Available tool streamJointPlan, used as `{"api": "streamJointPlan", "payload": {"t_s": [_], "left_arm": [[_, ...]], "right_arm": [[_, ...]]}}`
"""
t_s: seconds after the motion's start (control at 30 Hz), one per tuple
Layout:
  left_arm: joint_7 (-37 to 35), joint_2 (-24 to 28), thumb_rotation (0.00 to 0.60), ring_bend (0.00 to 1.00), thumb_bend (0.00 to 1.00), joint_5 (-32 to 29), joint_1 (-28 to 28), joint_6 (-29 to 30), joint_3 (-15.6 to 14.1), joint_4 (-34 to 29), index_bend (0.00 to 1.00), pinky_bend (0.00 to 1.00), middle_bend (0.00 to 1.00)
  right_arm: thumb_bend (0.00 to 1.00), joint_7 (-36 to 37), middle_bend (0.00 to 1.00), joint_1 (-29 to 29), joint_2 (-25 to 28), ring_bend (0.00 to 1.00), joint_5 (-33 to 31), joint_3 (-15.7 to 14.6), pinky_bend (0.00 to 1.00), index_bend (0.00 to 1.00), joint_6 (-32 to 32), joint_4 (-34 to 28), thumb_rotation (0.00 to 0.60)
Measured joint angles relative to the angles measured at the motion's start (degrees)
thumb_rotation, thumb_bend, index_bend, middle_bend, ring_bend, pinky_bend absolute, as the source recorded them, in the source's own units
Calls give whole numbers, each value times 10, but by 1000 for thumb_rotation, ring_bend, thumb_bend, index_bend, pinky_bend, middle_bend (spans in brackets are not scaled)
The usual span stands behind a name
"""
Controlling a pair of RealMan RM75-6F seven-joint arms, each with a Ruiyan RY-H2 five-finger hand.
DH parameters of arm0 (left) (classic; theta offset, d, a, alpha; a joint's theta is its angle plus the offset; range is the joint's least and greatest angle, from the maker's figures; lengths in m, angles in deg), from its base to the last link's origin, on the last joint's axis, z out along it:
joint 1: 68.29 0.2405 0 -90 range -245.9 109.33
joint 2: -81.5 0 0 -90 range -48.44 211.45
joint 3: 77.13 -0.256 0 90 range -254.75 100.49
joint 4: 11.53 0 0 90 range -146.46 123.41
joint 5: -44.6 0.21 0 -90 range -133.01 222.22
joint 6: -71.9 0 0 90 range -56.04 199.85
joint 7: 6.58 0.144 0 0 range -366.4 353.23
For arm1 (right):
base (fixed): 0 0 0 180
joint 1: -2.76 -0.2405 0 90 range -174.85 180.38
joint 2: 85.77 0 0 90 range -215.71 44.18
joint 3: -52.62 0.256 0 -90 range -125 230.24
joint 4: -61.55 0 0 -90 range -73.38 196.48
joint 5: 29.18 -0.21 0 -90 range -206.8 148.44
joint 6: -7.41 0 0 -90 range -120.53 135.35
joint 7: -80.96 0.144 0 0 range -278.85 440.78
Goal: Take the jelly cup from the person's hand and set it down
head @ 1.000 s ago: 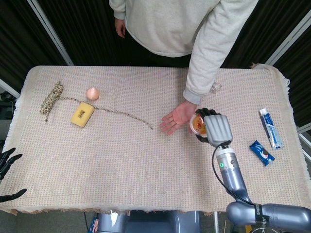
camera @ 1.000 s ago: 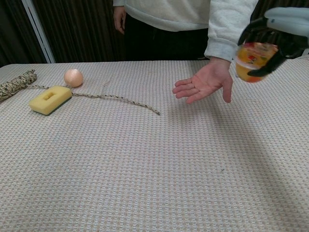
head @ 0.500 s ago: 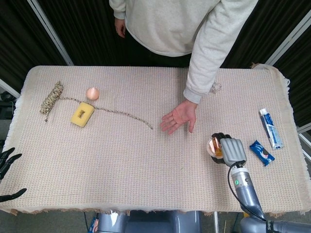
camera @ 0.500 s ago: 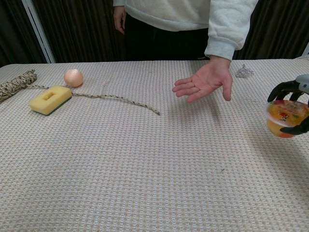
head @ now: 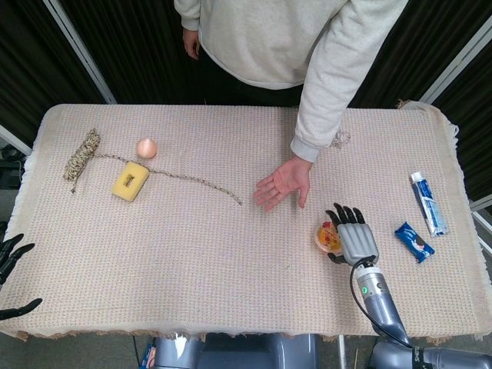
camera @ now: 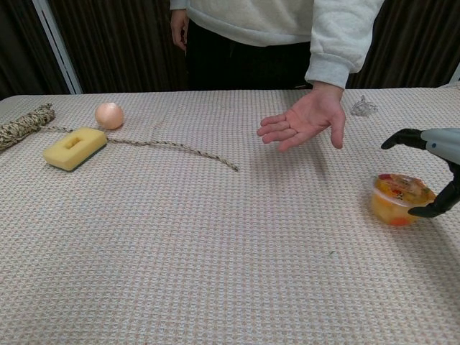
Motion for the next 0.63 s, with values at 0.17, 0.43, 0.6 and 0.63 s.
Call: {"api": "streamJointPlan", "payload": {"t_s": [0.17,0.43,0.6,0.63], "left_arm": [[0,0,600,0,152,0,0,1,0,0,126,0,0],[2,-1,600,0,154,-2,1,1,2,0,125,0,0],[5,-2,600,0,153,-3,2,3,2,-2,125,0,0],[5,-2,600,0,152,-3,3,5,3,-2,125,0,0]], "right_arm": [[119,4,0,15,32,0,34,-7,0,104,-20,-12,600],[109,58,0,65,70,0,189,-48,0,1,-103,37,600],[105,146,0,108,76,0,280,-72,0,0,-158,121,600],[105,165,0,117,76,0,291,-74,0,0,-167,136,600]]}}
